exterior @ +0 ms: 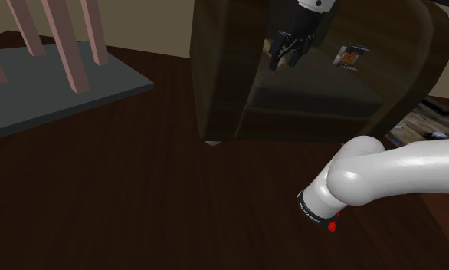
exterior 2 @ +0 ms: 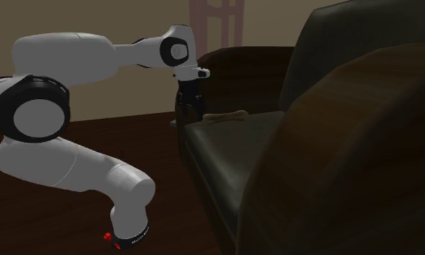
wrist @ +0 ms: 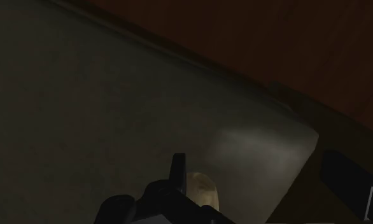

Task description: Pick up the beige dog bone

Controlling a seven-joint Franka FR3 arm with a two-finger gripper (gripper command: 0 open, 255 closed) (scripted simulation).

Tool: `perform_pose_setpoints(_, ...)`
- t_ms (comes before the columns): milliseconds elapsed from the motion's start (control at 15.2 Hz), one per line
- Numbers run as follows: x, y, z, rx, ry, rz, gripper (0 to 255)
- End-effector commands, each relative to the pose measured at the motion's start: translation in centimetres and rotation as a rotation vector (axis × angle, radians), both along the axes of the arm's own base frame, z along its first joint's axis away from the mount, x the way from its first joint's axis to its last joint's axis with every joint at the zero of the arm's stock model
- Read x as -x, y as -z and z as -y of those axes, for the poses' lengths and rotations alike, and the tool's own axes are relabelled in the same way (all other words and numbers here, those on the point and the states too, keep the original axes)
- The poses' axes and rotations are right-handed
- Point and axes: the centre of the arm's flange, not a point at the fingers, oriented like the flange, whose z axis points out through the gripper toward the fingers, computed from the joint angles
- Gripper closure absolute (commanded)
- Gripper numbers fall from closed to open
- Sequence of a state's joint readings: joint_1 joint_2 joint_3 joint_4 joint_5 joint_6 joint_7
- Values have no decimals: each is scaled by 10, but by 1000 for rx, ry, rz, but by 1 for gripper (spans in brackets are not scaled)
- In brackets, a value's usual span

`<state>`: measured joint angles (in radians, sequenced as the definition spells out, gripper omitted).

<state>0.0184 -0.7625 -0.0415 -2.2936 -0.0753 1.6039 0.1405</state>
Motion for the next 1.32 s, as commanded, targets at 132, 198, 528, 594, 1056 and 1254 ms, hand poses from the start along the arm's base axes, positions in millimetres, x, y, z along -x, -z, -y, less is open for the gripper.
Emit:
perform_pose_setpoints(132, -23, -6, 12, 7, 86, -3, 0)
perform_pose_setpoints(198, -34, -9, 19, 11, 129, -5, 0)
perform_pose_setpoints(528, -83, -24, 59, 28, 343, -12, 0)
perform_pose_setpoints(594, -92, -27, 69, 32, 386, -14, 0)
perform_pose_setpoints(1056, -110, -13, 90, 40, 481, -17, 0)
perform_pose_setpoints(1254, -110, 6, 90, 40, 481, -17, 0)
